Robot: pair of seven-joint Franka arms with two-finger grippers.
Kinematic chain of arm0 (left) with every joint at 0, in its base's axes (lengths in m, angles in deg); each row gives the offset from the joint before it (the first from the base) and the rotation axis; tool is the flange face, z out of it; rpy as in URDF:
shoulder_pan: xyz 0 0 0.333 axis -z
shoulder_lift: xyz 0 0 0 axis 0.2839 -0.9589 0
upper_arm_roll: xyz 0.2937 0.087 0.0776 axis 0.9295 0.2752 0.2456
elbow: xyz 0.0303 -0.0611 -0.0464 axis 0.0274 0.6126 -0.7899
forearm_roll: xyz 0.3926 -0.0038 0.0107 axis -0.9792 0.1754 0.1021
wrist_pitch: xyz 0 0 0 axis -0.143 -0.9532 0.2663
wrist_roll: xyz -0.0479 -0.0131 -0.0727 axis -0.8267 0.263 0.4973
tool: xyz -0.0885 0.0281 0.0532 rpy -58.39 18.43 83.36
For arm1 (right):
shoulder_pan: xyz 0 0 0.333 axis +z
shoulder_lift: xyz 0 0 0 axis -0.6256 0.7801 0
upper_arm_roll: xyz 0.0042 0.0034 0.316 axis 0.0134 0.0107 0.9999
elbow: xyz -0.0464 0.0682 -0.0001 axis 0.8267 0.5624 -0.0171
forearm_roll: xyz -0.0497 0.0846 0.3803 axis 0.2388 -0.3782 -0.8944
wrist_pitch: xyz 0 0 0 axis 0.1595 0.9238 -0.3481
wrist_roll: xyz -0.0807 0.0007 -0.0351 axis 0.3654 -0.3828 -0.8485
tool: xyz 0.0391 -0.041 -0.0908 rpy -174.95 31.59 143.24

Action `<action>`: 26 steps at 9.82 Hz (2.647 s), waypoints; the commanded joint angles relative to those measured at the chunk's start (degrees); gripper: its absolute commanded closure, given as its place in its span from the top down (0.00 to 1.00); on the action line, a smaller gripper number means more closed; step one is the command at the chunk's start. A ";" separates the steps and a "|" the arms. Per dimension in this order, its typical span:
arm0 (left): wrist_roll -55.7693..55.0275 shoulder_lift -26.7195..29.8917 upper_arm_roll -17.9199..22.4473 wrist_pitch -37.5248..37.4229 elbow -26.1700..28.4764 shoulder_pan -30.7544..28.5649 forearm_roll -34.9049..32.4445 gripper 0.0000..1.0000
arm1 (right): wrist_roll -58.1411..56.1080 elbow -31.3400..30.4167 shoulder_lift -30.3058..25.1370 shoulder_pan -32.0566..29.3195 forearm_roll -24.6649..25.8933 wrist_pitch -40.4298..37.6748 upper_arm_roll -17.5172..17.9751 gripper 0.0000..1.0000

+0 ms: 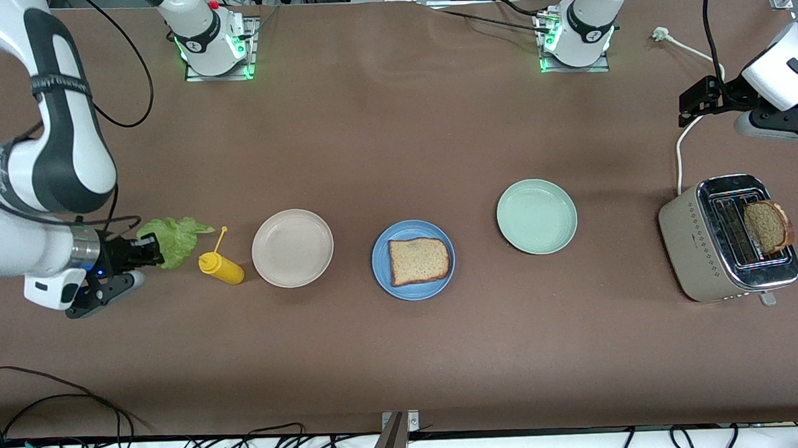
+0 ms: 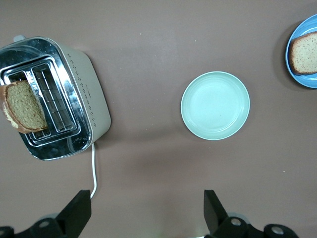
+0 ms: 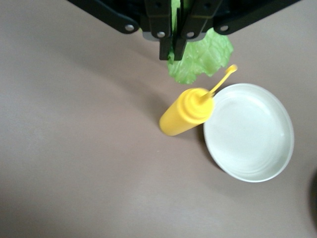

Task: Make sandwich in blue plate with both arms
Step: 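Lift the lettuce with the right gripper and carry it toward the blue plate, then lower the lettuce onto the bread and open the right gripper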

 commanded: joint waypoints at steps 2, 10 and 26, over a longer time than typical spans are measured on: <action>1.09 0.82 -0.04 1.06 0.90 -0.25 0.19 1.00 | -1.08 1.25 -4.40 2.42 0.62 -7.34 0.33 0.00; 1.09 0.11 0.84 1.59 0.90 -0.51 0.37 1.00 | 22.73 15.65 8.32 24.56 -14.37 -7.28 -12.84 0.00; 2.24 -1.65 3.21 3.88 0.63 -0.42 0.10 1.00 | 75.12 35.63 34.53 43.92 -25.39 13.63 -16.81 0.00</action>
